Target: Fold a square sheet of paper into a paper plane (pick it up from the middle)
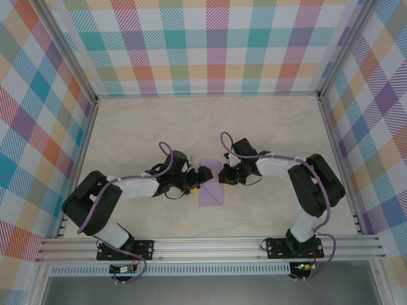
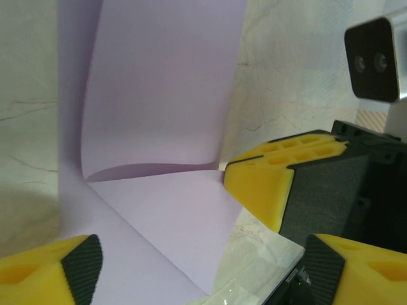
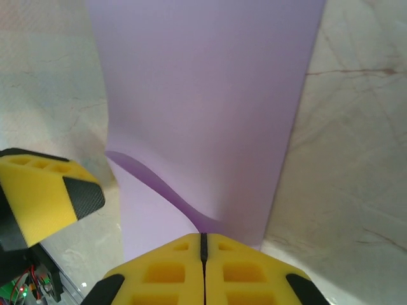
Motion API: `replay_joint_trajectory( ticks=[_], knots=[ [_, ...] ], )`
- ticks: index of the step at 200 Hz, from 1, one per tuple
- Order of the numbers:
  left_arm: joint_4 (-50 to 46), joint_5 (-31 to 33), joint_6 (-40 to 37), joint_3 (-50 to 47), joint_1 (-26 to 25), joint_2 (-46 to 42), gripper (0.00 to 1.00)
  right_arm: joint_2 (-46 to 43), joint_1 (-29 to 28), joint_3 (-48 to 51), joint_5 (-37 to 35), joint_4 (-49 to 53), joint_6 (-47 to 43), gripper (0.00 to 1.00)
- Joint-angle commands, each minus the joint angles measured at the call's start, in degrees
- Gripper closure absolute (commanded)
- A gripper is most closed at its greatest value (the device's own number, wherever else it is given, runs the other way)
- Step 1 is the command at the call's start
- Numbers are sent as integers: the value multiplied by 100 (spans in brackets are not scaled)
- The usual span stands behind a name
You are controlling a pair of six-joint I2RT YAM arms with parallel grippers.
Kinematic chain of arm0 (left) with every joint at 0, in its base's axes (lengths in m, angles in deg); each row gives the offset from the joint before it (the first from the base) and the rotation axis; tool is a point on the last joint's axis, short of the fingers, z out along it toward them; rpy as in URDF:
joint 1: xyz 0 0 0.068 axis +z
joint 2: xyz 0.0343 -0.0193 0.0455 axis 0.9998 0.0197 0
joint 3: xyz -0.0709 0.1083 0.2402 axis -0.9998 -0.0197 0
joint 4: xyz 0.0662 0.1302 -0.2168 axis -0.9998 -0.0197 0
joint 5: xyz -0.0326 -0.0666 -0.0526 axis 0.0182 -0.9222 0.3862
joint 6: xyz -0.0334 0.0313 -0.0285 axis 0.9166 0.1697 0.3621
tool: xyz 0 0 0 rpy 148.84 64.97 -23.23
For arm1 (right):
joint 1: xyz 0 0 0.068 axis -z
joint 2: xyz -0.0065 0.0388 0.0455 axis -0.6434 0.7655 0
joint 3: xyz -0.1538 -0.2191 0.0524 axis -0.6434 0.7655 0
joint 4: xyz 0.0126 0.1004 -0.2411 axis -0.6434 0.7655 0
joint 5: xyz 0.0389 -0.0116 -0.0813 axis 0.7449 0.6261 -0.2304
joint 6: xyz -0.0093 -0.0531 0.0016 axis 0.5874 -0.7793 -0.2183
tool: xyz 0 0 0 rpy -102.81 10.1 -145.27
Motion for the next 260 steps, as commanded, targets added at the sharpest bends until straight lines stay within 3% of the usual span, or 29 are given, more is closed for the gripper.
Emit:
replay_joint_trajectory(
  ticks=[1,36,80,151,260],
  knots=[
    [351,-208,136,20,-78,192,24,-214,63,126,165,-288,68,94],
    [439,-159,195,48,-100,310,41,-309,133,226,160,-336,156,94],
    [525,-196,185,66,-100,391,51,-336,185,315,151,-388,213,93],
    [521,-162,202,71,-103,479,52,-366,231,394,192,-444,274,93],
    [878,-368,291,198,-108,817,67,-393,248,411,214,-416,283,93]
  ],
)
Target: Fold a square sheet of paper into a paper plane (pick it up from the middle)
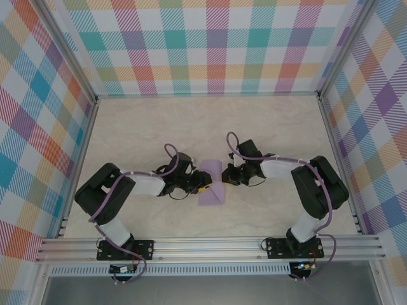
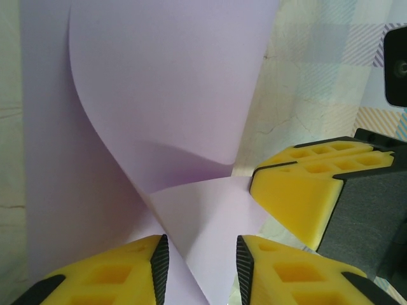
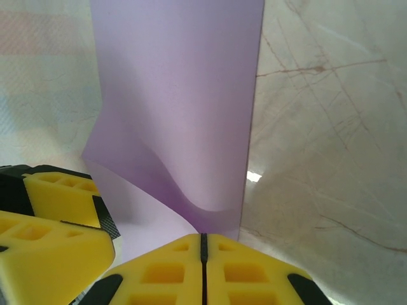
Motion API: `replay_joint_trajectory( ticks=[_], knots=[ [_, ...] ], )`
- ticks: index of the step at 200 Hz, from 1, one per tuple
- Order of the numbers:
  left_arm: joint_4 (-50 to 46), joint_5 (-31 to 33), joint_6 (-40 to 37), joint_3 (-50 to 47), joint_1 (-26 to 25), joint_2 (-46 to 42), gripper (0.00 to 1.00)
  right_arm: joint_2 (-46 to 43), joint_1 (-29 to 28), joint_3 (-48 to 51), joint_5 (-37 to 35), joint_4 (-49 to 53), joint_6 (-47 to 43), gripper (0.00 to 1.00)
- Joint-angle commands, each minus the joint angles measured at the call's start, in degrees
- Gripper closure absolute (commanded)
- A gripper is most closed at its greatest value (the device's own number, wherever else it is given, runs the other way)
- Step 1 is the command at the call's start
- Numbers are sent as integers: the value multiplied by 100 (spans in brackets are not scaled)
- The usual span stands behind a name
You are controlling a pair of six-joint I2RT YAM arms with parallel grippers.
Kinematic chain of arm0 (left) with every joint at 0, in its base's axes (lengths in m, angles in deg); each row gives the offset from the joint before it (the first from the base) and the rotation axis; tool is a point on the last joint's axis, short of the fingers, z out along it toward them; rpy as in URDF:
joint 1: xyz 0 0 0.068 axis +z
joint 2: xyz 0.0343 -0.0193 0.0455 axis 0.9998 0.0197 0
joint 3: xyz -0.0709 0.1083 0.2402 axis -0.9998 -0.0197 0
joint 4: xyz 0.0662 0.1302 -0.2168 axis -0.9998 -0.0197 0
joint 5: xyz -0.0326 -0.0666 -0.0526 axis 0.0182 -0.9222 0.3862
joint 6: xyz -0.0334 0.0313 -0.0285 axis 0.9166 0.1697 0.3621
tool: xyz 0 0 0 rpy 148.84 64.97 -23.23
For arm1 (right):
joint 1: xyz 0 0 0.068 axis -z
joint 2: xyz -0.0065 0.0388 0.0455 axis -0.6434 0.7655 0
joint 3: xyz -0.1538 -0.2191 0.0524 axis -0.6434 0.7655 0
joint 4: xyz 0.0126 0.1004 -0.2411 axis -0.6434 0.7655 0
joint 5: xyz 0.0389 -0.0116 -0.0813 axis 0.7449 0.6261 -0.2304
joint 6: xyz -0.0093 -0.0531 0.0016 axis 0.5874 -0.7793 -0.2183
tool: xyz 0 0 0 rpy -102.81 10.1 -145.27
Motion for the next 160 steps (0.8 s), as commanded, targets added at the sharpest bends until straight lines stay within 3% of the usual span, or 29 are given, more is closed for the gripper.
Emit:
replay_joint_trajectory(
  ticks=[1,65,120,160],
  knots=[
    [202,-137,27,146,-50,131,67,-192,51,75,130,-63,3,93],
    [306,-186,5,170,-50,275,73,-244,69,66,166,-5,81,86],
    [387,-179,-57,149,-55,318,80,-633,142,49,22,215,266,63],
    [306,-124,-182,141,-54,249,88,-1242,157,48,-648,650,339,40]
  ],
)
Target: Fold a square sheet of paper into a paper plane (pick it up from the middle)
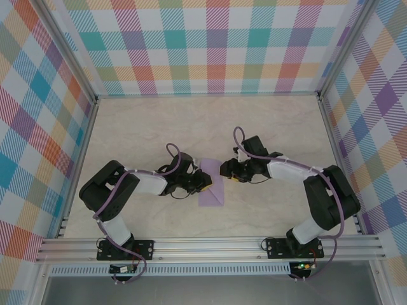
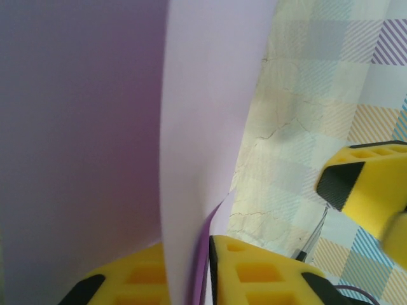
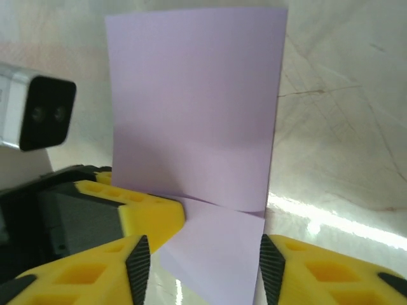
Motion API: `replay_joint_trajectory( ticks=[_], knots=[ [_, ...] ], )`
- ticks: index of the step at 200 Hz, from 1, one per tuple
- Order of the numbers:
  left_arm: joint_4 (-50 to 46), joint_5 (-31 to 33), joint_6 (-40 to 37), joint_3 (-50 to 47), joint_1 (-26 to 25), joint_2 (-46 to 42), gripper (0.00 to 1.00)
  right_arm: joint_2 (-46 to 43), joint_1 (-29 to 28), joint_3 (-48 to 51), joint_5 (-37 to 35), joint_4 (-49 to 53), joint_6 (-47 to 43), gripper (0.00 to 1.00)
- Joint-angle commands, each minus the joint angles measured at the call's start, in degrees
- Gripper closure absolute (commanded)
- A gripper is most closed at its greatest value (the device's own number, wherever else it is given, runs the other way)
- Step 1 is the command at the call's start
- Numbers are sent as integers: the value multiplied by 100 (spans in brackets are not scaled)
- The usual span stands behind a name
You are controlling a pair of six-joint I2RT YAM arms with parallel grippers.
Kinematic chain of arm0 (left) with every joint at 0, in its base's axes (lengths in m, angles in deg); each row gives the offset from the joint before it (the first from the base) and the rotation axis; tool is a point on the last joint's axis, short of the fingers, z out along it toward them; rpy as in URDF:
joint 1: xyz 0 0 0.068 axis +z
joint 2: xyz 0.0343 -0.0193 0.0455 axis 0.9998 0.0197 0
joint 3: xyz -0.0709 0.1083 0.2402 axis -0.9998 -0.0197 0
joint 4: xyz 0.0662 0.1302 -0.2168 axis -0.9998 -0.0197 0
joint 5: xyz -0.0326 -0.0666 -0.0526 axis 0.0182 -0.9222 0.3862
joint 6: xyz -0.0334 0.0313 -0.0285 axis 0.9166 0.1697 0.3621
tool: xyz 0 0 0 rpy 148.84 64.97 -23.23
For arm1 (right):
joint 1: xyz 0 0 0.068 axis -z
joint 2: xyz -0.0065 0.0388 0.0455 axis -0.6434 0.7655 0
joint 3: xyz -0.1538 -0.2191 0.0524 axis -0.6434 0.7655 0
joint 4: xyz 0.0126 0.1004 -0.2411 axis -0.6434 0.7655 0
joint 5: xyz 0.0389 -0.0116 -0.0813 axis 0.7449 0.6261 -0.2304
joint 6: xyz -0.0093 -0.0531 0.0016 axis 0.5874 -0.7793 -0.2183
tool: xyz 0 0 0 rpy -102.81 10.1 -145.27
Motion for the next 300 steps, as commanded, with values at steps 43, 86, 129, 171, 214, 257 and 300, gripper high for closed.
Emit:
replay_joint_trajectory(
  ticks=[43,86,129,171,214,257,300],
  knots=[
    [-982,245,-724,371,-94,-372,95,-1270,56,48,-1650,1108,102,24],
    [-3570,1043,-1808,1476,-182,-924,97,-1957,67,1,-2280,1661,69,12],
    [-6438,2493,-2781,3269,-208,-1018,98,-2310,94,-251,-2691,2202,-47,2],
    [-7976,4395,-3501,4968,-208,-497,98,-2430,205,-455,-2885,2376,-125,0],
    [-8677,6531,-3560,5762,-299,360,98,-2393,364,-558,-2961,2538,-222,0],
    [-9208,7889,-3316,6322,-548,1566,99,-2407,514,-415,-2911,2635,-226,0],
    [-8939,7917,-3120,6485,-876,2424,98,-2516,617,-234,-2888,2725,-117,0]
  ],
)
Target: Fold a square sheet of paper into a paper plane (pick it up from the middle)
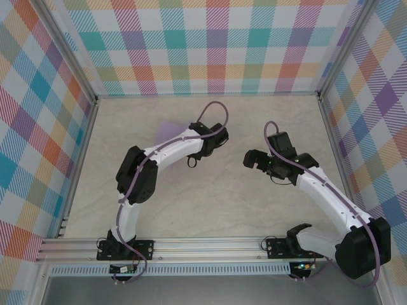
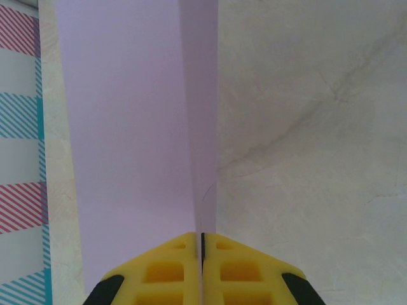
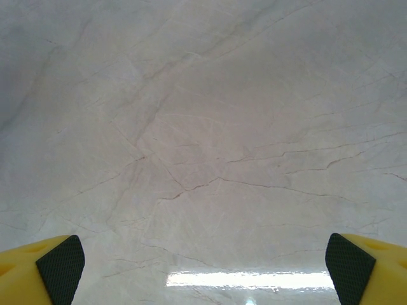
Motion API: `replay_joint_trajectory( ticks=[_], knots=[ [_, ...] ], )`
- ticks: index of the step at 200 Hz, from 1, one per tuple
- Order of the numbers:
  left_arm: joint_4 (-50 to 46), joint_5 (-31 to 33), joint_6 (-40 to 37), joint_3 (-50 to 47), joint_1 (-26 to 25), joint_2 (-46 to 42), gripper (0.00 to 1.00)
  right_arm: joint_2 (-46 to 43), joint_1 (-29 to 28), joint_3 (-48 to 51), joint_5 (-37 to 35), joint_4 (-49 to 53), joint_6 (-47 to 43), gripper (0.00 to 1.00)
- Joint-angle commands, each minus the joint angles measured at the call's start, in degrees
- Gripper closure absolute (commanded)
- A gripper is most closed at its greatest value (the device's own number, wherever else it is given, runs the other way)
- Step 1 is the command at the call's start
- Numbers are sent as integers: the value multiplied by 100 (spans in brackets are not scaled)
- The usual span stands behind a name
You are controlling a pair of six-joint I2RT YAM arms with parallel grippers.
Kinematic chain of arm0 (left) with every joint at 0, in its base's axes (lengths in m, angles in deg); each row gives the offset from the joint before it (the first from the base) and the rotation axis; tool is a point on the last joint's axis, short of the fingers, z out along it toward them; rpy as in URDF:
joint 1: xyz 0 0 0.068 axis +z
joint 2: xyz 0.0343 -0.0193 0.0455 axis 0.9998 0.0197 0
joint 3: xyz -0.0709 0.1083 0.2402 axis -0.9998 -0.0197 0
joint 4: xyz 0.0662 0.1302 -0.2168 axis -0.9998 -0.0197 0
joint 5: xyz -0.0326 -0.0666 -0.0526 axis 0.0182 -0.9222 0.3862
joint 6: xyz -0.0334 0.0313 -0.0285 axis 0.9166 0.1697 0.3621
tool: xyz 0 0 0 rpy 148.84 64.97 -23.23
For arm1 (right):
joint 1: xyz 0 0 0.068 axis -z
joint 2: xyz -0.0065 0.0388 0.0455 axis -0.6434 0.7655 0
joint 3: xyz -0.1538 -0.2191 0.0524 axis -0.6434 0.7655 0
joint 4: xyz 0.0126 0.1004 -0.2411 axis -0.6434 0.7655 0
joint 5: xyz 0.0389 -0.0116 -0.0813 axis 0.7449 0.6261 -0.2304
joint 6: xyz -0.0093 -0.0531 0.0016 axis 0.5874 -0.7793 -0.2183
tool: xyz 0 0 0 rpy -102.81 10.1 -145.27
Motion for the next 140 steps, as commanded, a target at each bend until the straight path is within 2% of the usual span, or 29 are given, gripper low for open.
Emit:
replay_joint_trajectory(
  ticks=[1,26,87,140],
  knots=[
    [-101,391,187,234,-221,298,98,-156,66,130,-15,180,10,0],
    [139,70,370,224,-386,628,97,-220,103,165,-35,283,17,0],
    [846,-1363,746,-28,-642,848,93,-226,175,210,0,383,89,0],
    [1267,-2089,704,-213,-656,763,76,-212,190,258,68,357,168,0]
  ],
)
